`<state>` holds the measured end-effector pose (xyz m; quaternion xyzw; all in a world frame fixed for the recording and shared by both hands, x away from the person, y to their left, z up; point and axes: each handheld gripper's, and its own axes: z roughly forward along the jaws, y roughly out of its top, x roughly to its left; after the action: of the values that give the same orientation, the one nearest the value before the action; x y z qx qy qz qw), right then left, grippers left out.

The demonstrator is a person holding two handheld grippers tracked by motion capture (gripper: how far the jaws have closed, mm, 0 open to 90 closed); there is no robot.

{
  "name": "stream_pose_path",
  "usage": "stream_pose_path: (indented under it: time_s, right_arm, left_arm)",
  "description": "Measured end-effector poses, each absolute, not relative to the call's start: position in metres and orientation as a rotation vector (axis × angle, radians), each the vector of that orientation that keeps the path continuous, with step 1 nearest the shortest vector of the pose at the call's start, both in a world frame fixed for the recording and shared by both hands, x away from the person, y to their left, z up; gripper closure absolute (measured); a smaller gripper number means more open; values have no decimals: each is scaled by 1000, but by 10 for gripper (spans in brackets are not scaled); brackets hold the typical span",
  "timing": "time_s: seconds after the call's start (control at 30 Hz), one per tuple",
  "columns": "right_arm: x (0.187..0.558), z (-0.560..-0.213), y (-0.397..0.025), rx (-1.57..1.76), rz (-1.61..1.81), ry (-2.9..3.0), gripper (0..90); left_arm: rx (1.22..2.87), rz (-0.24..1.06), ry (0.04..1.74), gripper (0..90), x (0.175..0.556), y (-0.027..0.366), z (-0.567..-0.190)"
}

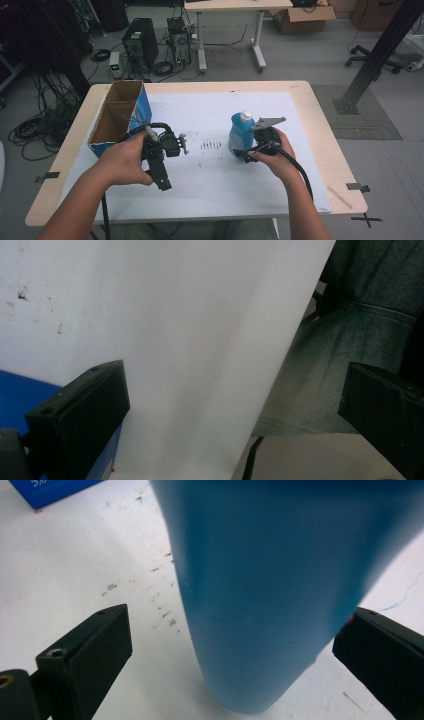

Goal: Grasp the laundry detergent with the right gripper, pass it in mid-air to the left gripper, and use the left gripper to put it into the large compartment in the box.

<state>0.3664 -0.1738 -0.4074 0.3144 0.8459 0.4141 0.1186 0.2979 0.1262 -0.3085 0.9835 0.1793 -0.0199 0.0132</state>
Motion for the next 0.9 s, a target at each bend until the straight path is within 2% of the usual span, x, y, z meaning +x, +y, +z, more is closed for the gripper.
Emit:
stream_pose_path:
  time_s: [0.9]
  right_arm:
    - [366,-417,-167,1018,1317,2242,16]
  left_arm:
    - [3063,-82,552,2,294,125,-311]
